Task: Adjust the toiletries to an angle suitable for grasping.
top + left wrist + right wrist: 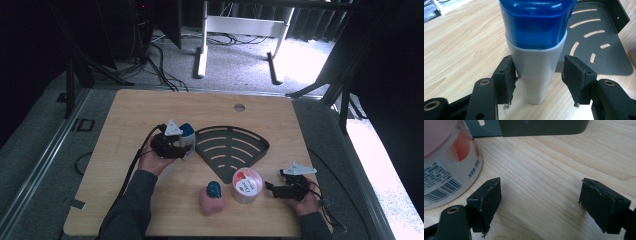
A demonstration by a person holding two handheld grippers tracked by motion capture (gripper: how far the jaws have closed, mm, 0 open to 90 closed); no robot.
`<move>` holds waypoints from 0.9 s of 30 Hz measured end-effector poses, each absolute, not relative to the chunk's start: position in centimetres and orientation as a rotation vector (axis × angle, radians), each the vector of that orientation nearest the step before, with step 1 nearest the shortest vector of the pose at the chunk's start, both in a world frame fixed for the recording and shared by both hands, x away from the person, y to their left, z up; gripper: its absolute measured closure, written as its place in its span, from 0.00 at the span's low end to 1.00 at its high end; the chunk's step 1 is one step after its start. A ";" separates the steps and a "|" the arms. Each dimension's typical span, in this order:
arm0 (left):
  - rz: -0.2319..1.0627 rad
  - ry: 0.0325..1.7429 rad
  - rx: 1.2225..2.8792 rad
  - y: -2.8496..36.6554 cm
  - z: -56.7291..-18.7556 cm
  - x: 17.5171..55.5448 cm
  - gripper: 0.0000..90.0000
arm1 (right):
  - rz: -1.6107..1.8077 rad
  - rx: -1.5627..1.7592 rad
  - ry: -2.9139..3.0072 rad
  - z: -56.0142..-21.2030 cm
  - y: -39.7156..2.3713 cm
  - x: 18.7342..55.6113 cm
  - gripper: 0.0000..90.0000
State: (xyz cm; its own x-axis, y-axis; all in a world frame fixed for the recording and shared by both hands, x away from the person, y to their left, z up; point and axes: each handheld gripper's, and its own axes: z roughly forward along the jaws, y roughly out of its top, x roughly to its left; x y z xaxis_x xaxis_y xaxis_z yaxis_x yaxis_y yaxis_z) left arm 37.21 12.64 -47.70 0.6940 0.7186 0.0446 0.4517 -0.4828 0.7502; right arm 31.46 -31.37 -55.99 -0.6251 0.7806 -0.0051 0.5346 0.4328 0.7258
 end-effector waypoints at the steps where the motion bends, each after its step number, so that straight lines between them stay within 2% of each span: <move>1: 0.459 0.892 2.162 12.7 -47.7 37.1 0.49 | 1.007 1.126 2.350 -56.0 -31.4 31.5 0.19; 13: 0.460 0.913 2.125 14.2 -47.2 34.6 0.51 | 1.007 1.127 2.350 -56.0 -31.4 31.5 0.19; 17: 0.428 0.878 2.128 13.9 -47.0 33.2 0.60 | 1.008 1.129 2.350 -56.0 -31.4 31.5 0.19; 27: 0.322 0.740 2.157 12.3 -46.3 30.4 0.72 | 1.008 1.127 2.350 -56.0 -31.4 31.5 0.19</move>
